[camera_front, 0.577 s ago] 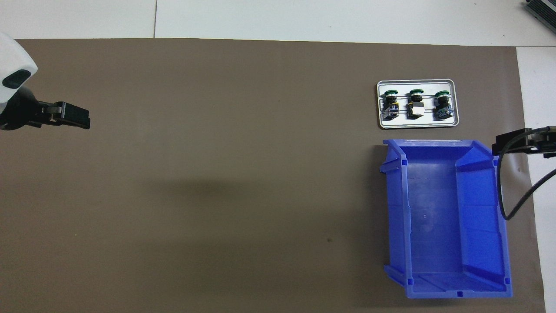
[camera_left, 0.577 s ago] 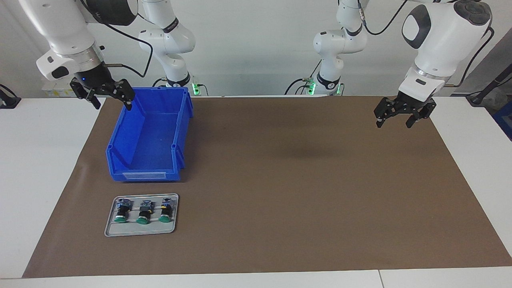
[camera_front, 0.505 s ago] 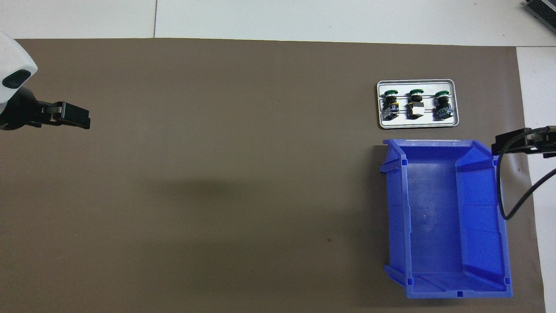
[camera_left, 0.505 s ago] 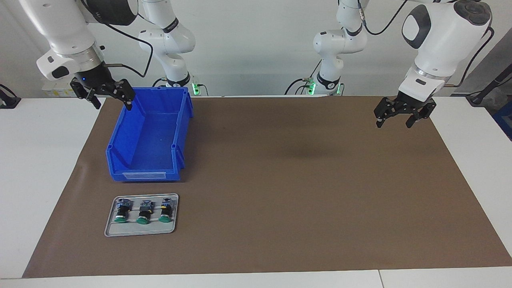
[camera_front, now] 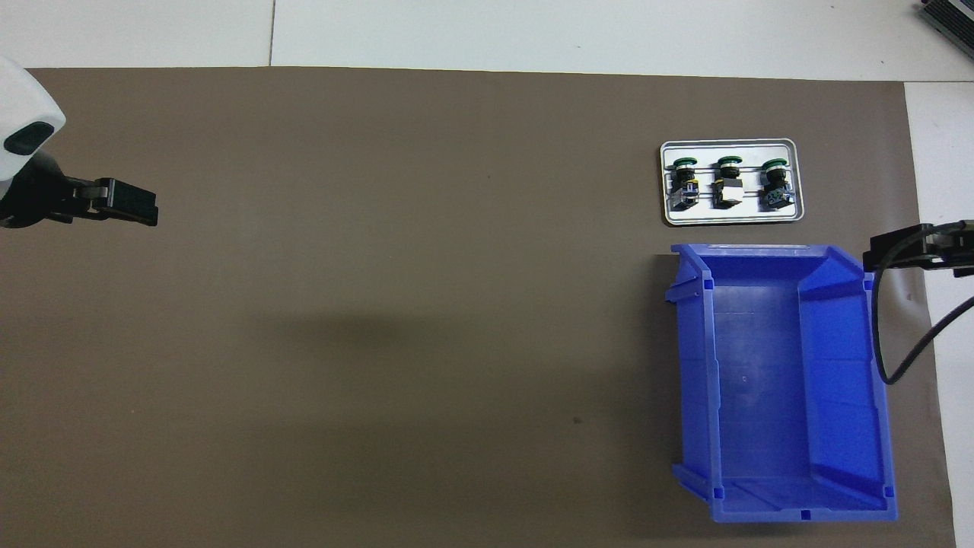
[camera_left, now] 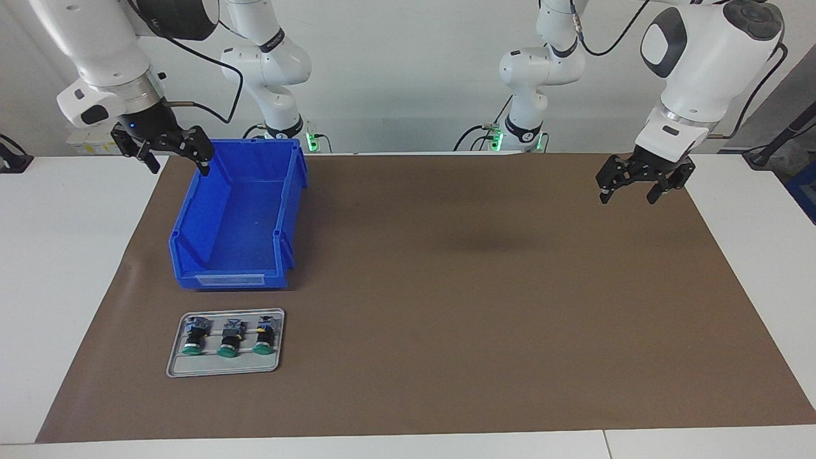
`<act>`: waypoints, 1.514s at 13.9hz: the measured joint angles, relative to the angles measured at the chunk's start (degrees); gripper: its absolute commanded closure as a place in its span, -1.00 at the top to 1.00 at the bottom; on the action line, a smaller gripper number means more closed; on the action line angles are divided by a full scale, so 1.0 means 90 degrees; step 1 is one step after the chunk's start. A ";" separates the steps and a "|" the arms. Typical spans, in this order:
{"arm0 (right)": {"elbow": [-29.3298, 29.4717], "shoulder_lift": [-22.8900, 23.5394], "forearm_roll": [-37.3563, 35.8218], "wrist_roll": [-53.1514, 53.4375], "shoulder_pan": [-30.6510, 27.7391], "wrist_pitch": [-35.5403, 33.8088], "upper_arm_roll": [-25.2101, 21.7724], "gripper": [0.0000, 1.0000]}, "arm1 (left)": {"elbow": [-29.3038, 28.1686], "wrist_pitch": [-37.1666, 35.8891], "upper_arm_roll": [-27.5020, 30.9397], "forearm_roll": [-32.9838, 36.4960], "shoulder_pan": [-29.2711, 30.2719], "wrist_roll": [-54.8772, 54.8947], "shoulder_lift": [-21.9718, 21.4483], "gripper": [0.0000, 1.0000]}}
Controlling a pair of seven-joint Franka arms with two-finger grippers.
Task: Place and press button with both arms
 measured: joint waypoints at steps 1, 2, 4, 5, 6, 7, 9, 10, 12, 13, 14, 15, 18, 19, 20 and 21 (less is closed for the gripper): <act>0.0000 0.0000 0.0000 0.0000 0.0000 0.0000 0.0000 1.00 | 0.0000 0.0000 0.0000 0.0000 0.0000 0.0000 0.0000 1.00; 0.0000 0.0000 0.0000 0.0000 0.0000 0.0000 0.0000 1.00 | 0.0000 0.0000 0.0000 0.0000 0.0000 0.0000 0.0000 1.00; 0.0000 0.0000 0.0000 0.0000 -0.0002 0.0000 -0.0002 1.00 | 0.0000 0.0000 0.0000 0.0000 0.0000 0.0000 0.0000 1.00; 0.0000 0.0000 0.0000 0.0000 -0.0002 0.0000 -0.0002 1.00 | 0.0000 0.0000 0.0000 0.0000 0.0000 0.0000 0.0000 1.00; 0.0000 0.0000 0.0000 0.0000 -0.0002 0.0000 -0.0002 1.00 | 0.0000 0.0000 0.0000 0.0000 0.0000 0.0000 0.0000 1.00; 0.0000 0.0000 0.0000 0.0000 -0.0003 0.0000 -0.0002 1.00 | 0.0000 0.0000 0.0000 0.0000 0.0000 0.0000 0.0000 1.00; 0.0000 0.0000 0.0000 0.0000 -0.0003 0.0000 -0.0003 1.00 | 0.0000 0.0000 0.0000 0.0000 0.0000 0.0000 0.0000 1.00; 0.0000 0.0000 0.0000 0.0000 -0.0003 0.0000 -0.0003 1.00 | 0.0000 0.0000 0.0000 0.0000 0.0000 0.0000 0.0000 1.00; 0.0000 -0.0001 0.0000 0.0000 -0.0003 0.0000 -0.0003 1.00 | 0.0000 0.0000 0.0000 0.0000 0.0000 0.0000 0.0000 1.00; 0.0000 -0.0001 0.0000 0.0000 -0.0003 0.0000 -0.0003 1.00 | 0.0000 0.0000 0.0000 0.0000 0.0000 0.0000 0.0000 1.00; 0.0000 -0.0001 0.0000 0.0000 -0.0004 0.0000 -0.0003 1.00 | 0.0000 0.0000 0.0000 0.0000 0.0000 0.0000 0.0000 1.00; 0.0000 -0.0001 0.0000 0.0000 -0.0007 0.0000 -0.0003 1.00 | 0.0000 0.0000 0.0000 0.0000 0.0000 0.0000 0.0000 1.00; -0.0038 -0.0002 0.0000 0.0000 -0.0009 0.0303 -0.0003 1.00 | 0.0000 0.0000 0.0000 0.0000 0.0000 0.0000 0.0000 1.00; -0.0067 0.0002 0.0000 0.0000 -0.0009 0.0431 -0.0003 1.00 | 0.0000 0.0000 0.0000 0.0000 0.0000 0.0000 0.0000 1.00; -0.0108 0.0020 0.0000 0.0000 -0.0008 0.0599 -0.0003 1.00 | 0.0000 0.0000 0.0000 0.0000 0.0000 0.0000 0.0000 1.00; -0.0152 0.0068 0.0001 0.0000 -0.0007 0.0833 -0.0003 1.00 | 0.0000 0.0000 0.0000 0.0000 0.0000 0.0000 0.0000 1.00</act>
